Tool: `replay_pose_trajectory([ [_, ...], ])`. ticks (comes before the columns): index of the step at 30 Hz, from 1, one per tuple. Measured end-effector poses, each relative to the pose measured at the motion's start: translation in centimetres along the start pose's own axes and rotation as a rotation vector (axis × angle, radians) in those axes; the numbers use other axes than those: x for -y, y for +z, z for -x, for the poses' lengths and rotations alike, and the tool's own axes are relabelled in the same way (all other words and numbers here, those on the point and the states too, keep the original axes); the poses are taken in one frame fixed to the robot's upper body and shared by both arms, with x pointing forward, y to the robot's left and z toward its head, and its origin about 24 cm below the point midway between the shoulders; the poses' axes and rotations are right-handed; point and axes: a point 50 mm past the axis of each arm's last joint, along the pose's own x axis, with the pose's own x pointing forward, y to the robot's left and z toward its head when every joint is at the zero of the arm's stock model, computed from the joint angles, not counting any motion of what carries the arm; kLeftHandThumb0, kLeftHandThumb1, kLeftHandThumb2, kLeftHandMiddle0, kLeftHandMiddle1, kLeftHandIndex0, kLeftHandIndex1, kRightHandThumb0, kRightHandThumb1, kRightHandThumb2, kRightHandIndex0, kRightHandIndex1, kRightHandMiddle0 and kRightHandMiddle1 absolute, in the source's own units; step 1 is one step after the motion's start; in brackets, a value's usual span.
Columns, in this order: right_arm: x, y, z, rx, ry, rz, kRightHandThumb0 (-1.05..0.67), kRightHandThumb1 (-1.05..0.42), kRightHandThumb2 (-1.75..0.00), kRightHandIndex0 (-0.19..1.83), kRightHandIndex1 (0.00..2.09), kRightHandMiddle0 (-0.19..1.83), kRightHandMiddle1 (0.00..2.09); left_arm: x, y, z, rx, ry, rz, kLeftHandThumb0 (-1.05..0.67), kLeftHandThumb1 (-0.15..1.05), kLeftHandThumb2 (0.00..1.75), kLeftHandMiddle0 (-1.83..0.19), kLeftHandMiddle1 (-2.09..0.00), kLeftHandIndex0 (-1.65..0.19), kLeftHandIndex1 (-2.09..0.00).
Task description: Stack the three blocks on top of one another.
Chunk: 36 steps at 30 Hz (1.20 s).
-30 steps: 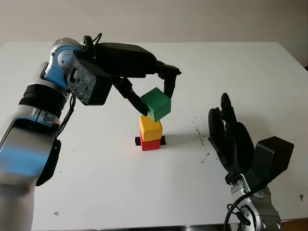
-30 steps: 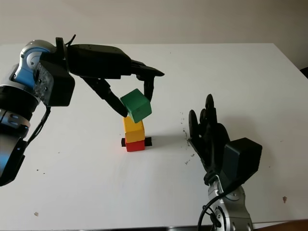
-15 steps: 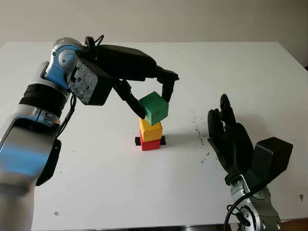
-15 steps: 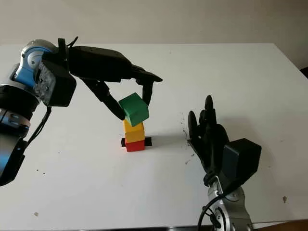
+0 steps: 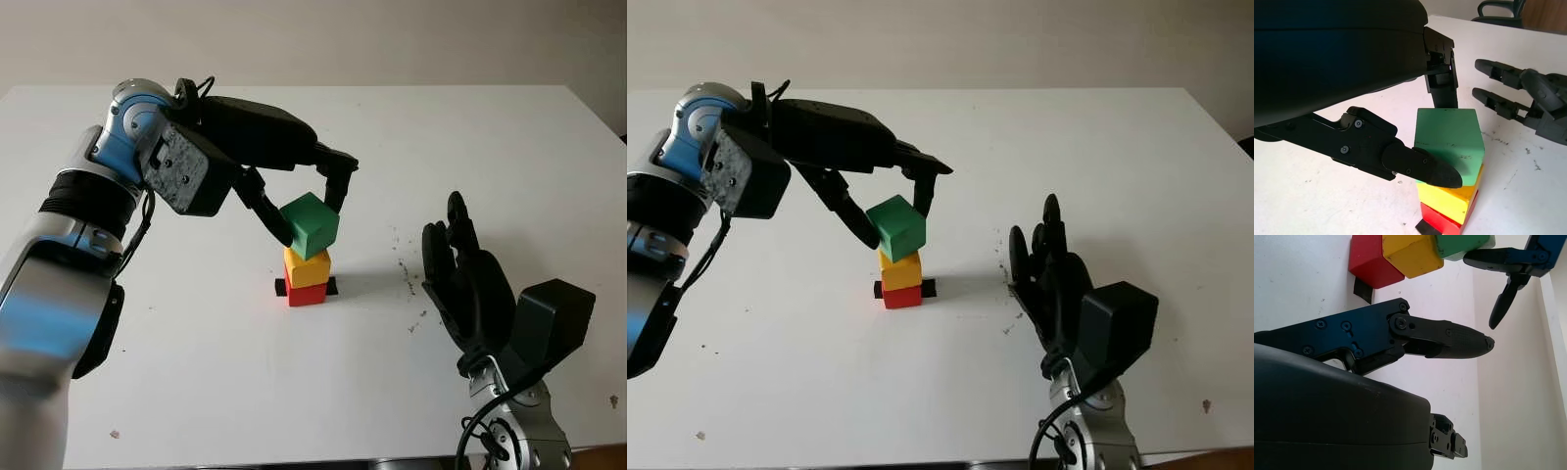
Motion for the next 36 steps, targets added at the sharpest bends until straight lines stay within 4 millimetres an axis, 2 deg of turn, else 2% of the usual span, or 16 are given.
replay_pose_trajectory([
  [17,0.01,-0.05,0.09,-0.003,0.002,0.002,-0.66,-1.05,-0.55,-0.19,0.00,-0.19,0.00,0.20,0.00,-0.12,-0.011,-0.017,-0.023,-0.52,1.05,0.25,-0.11,-0.05,-0.14,-1.54],
  [19,0.01,-0.06,0.09,-0.004,0.002,0.002,-0.66,-1.05,-0.55,-0.19,0.00,-0.19,0.00,0.22,-0.03,-0.12,-0.012,-0.020,-0.019,-0.51,1.05,0.21,-0.09,-0.04,-0.17,-1.45],
  [21,0.01,-0.06,0.09,-0.004,0.003,0.002,-0.66,-1.05,-0.54,-0.19,0.00,-0.19,0.00,0.27,-0.08,-0.14,-0.016,-0.028,-0.014,-0.56,1.05,0.16,-0.04,-0.04,-0.18,-1.25],
  [22,0.01,-0.06,0.09,-0.004,0.003,0.002,-0.66,-1.05,-0.54,-0.19,0.00,-0.19,0.00,0.30,-0.09,-0.16,-0.018,-0.031,-0.013,-0.60,1.05,0.12,-0.01,-0.04,-0.19,-1.07],
  [26,0.01,-0.06,0.09,-0.004,0.003,0.003,-0.66,-1.05,-0.54,-0.19,0.00,-0.19,0.00,0.39,-0.12,-0.24,-0.023,-0.042,-0.014,-0.65,1.04,0.10,0.02,-0.04,-0.16,-0.97],
  [32,0.01,-0.07,0.09,-0.005,0.005,0.003,-0.66,-1.05,-0.54,-0.19,0.00,-0.19,0.00,0.34,-0.21,-0.25,-0.039,-0.061,0.007,-0.72,0.94,0.04,0.05,-0.04,-0.12,-0.97],
  [36,0.00,-0.06,0.09,-0.005,0.007,0.004,-0.67,-1.05,-0.54,-0.19,0.00,-0.19,0.00,0.24,-0.14,-0.22,-0.037,-0.073,0.015,-0.69,0.90,0.04,0.05,-0.05,-0.13,-0.91],
])
